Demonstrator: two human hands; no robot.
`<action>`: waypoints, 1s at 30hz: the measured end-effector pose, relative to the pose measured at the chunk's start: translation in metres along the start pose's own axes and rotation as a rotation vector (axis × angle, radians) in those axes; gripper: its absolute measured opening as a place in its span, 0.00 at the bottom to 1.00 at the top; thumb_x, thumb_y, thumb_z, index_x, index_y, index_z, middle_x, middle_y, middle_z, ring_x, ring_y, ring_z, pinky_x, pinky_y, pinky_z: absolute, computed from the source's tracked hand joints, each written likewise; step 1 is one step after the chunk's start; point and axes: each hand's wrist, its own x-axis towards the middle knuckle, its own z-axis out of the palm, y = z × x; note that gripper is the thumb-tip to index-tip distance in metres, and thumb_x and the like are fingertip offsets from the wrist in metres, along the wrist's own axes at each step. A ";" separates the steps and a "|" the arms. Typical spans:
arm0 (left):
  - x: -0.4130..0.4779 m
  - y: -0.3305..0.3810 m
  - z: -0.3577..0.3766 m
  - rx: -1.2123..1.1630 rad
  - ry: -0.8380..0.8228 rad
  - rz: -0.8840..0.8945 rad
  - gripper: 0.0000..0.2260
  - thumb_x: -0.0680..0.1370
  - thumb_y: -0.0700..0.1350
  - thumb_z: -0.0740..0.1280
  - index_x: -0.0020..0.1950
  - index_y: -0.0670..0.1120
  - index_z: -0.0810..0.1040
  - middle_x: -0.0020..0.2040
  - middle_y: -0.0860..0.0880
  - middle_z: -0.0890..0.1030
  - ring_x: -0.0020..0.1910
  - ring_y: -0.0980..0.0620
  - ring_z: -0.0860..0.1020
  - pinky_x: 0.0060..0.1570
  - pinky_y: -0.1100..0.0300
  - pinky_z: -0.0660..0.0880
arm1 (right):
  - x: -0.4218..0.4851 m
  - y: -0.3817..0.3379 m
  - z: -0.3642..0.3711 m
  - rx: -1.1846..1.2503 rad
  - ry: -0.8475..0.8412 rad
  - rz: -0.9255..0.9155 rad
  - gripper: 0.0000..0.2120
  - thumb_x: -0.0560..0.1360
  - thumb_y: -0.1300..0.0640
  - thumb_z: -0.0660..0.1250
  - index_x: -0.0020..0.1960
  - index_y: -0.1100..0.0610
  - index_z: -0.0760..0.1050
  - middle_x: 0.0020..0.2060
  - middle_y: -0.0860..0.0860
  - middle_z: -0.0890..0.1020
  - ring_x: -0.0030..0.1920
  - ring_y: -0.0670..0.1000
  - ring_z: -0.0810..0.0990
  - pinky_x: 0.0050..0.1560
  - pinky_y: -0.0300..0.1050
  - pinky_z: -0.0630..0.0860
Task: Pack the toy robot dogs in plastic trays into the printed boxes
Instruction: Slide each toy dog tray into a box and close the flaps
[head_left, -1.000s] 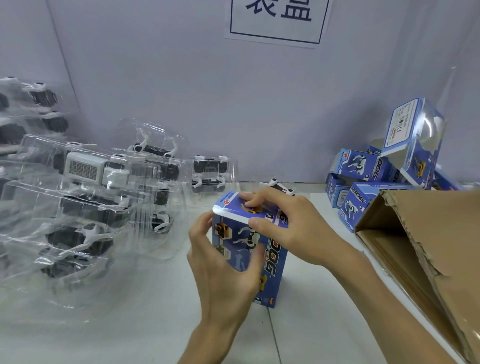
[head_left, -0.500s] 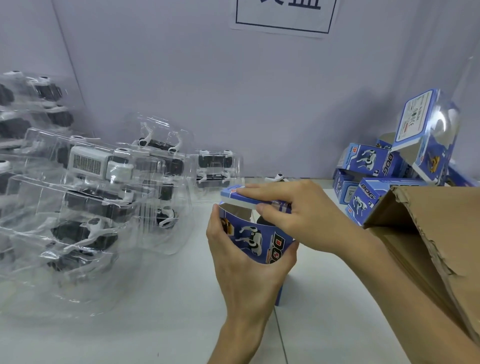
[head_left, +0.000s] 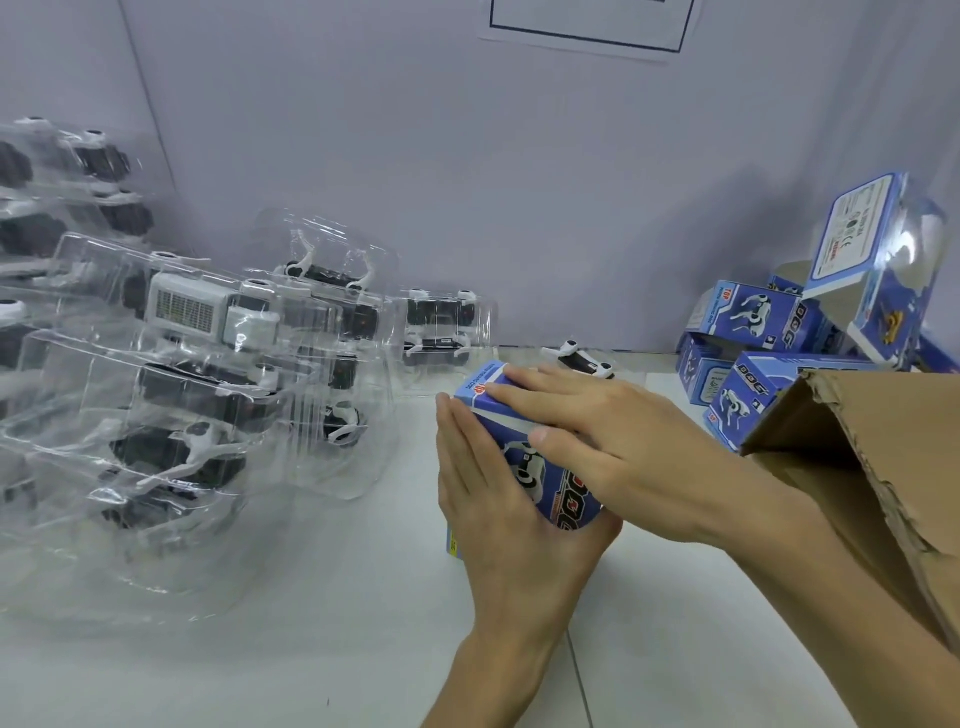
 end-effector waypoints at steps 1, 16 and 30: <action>0.000 -0.001 0.000 0.015 -0.017 0.003 0.62 0.62 0.61 0.76 0.82 0.42 0.42 0.83 0.46 0.47 0.82 0.51 0.44 0.79 0.47 0.51 | 0.000 -0.001 -0.001 -0.024 -0.037 0.000 0.26 0.79 0.43 0.48 0.77 0.36 0.58 0.77 0.33 0.56 0.74 0.29 0.49 0.69 0.26 0.44; -0.007 -0.019 -0.005 -0.023 0.070 0.237 0.42 0.66 0.61 0.75 0.76 0.54 0.61 0.81 0.41 0.53 0.81 0.51 0.54 0.70 0.41 0.69 | -0.011 0.023 -0.019 0.587 0.141 0.035 0.02 0.75 0.64 0.73 0.44 0.59 0.80 0.53 0.49 0.86 0.58 0.41 0.82 0.47 0.32 0.78; -0.002 -0.012 -0.010 0.087 0.128 0.389 0.31 0.68 0.60 0.73 0.67 0.50 0.67 0.80 0.40 0.56 0.80 0.41 0.57 0.67 0.32 0.63 | -0.044 0.023 0.014 0.269 0.426 -0.110 0.16 0.75 0.59 0.70 0.62 0.53 0.80 0.63 0.42 0.80 0.68 0.42 0.74 0.66 0.36 0.71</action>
